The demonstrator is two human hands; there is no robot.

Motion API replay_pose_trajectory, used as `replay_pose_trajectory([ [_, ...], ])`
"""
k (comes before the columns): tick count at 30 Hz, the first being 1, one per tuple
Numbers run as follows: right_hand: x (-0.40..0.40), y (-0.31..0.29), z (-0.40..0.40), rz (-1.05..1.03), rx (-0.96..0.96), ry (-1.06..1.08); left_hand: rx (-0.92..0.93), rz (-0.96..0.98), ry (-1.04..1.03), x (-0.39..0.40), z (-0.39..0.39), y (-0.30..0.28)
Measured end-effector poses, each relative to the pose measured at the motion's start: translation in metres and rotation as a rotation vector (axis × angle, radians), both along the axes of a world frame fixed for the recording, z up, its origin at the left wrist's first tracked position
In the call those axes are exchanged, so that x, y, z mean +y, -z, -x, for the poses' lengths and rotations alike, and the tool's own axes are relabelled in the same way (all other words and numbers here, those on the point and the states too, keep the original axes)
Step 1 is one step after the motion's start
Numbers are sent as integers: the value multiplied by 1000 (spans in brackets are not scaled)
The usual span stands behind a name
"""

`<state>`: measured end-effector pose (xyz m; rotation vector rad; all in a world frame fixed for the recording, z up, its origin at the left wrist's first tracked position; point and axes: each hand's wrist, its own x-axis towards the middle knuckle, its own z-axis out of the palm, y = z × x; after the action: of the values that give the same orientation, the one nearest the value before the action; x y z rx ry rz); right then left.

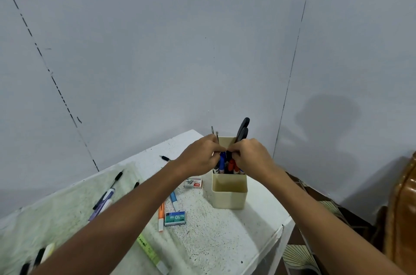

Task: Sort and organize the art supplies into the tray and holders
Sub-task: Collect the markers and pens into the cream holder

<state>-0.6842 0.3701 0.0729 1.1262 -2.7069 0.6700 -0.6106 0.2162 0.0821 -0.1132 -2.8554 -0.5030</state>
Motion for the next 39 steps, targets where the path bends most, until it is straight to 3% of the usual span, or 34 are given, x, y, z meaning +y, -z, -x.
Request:
replay_pose_trajectory([
  [7, 6, 0, 0, -25, -152, -36, -98, -25, -46, -1, -2, 3],
  [16, -12, -19, -31, 251, -13, -203, 70, -85, -86, -22, -41, 4],
  [27, -149, 25, -132, 104, -202, -655, 41, -188, -625, -94, -228, 59],
  [32, -207, 57, -202, -17, -274, -854, 37, -112, -861, -109, -326, 90],
  [39, -257, 92, -285, -133, -255, -1011, 82, -124, -1164, -114, -444, 115],
])
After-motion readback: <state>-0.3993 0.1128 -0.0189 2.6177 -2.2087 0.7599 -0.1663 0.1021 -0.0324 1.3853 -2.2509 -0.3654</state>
